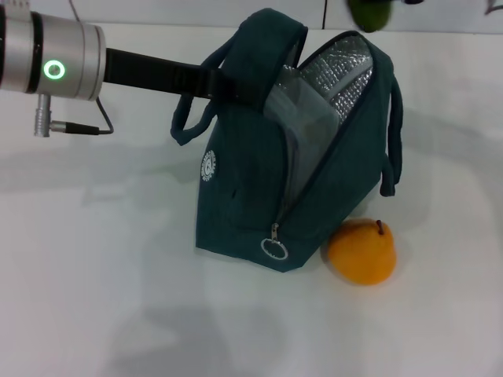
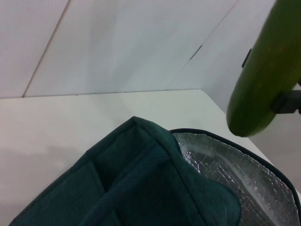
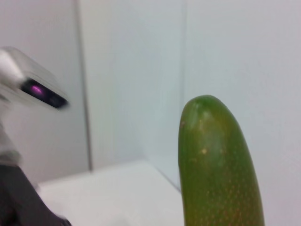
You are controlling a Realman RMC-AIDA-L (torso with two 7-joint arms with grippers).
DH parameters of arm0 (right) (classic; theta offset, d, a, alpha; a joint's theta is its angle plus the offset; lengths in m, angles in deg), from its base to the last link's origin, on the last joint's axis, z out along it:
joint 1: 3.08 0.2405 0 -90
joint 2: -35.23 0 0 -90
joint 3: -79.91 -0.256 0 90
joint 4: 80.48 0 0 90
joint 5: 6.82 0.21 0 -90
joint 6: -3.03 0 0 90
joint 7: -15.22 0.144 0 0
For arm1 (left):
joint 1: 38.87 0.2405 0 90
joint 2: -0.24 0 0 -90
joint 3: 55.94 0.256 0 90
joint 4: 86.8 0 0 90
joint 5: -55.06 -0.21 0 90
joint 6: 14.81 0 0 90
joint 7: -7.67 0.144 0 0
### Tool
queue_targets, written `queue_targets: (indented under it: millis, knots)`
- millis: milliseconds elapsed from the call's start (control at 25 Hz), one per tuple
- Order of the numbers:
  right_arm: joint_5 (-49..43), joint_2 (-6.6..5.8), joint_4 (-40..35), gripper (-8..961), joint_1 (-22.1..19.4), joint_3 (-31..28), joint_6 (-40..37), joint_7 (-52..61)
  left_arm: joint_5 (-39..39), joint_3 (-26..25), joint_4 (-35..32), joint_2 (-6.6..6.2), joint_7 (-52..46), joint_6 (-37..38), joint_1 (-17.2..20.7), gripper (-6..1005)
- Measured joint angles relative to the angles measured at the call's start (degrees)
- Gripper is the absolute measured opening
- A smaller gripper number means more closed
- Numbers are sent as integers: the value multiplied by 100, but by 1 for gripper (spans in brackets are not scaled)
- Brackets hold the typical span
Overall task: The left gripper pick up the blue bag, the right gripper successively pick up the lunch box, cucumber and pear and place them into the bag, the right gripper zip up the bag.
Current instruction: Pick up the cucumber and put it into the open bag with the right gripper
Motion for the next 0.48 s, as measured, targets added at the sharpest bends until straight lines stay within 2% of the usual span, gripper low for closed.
queue_targets:
  millis: [280,480]
  knots:
    - [1854,8,1129,671,-181,406,200,-1405,2,-5,14,4,4,-32,23,37]
    - [2097,8,1522,679,-275,417,0,-1647,5,-23,17,11,4,-35,35,37]
